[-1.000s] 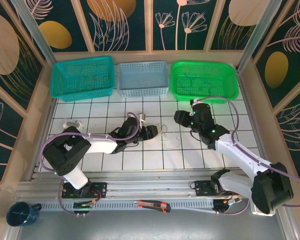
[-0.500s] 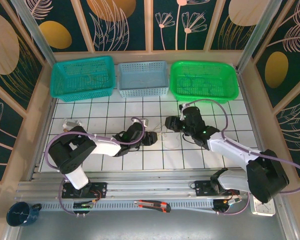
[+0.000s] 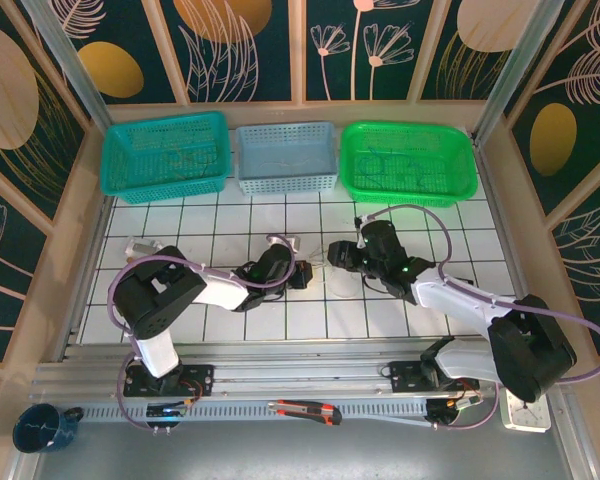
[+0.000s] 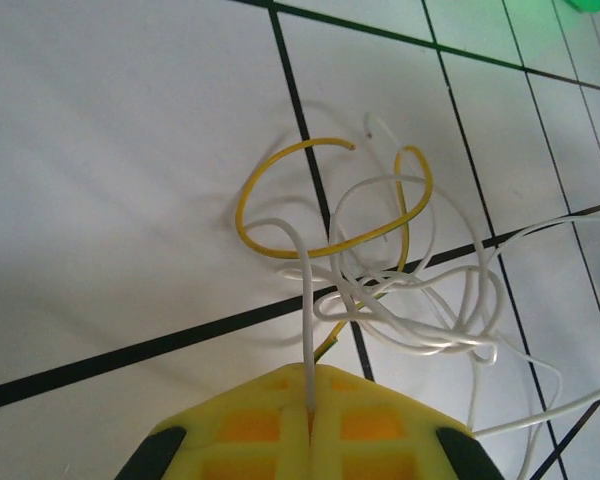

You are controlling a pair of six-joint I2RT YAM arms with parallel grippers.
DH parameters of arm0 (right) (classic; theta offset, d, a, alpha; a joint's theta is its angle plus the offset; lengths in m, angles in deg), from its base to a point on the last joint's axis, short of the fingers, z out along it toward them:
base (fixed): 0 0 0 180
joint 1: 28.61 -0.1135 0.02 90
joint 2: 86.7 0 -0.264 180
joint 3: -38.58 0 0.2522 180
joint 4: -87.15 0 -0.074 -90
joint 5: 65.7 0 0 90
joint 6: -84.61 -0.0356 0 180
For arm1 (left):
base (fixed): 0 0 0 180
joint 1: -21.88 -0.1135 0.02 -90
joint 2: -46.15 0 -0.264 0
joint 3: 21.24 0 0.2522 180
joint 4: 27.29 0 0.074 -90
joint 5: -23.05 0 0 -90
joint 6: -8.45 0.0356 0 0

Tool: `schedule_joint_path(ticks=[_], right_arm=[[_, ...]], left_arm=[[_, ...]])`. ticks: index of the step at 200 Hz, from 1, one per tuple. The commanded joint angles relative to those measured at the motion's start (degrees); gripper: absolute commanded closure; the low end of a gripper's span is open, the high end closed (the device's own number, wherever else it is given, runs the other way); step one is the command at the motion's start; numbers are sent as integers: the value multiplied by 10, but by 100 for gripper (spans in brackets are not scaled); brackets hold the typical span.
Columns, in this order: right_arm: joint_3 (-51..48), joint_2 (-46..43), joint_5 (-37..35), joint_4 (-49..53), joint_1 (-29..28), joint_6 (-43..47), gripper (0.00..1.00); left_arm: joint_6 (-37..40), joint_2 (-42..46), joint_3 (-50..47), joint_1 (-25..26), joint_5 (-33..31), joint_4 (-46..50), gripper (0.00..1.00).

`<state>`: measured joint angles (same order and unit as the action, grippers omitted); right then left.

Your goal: Untangle the cables

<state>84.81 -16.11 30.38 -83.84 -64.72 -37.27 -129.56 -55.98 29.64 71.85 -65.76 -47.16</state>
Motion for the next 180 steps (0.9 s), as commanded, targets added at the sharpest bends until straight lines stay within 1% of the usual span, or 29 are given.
schedule_joint_path(ticks=[1,8,12,47,74,99,119,154,180], right_arm=[[-12,2,-1,-7,-1,6,48],[-13,4,3,-9,-1,8,48],[-13,6,6,-11,0,8,48],[-2,22,24,-28,5,5,48],[17,37,49,-46,15,0,48],[32,51,68,-59,18,1,48],[31,46,82,-73,18,9,48],[13,2,119,-97,18,45,50],[4,-21,149,-100,17,82,51]], left_arm=[[13,31,4,1,-12,-10,100],[15,36,-1,0,-16,-9,100],[16,55,-4,0,-18,-10,100],[41,123,-30,0,-45,-28,100],[61,156,-38,0,-52,-40,100],[67,166,-29,0,-56,-28,100],[66,172,-19,0,-58,-8,100],[65,180,3,-1,-59,21,100],[61,180,25,-3,-43,39,100]])
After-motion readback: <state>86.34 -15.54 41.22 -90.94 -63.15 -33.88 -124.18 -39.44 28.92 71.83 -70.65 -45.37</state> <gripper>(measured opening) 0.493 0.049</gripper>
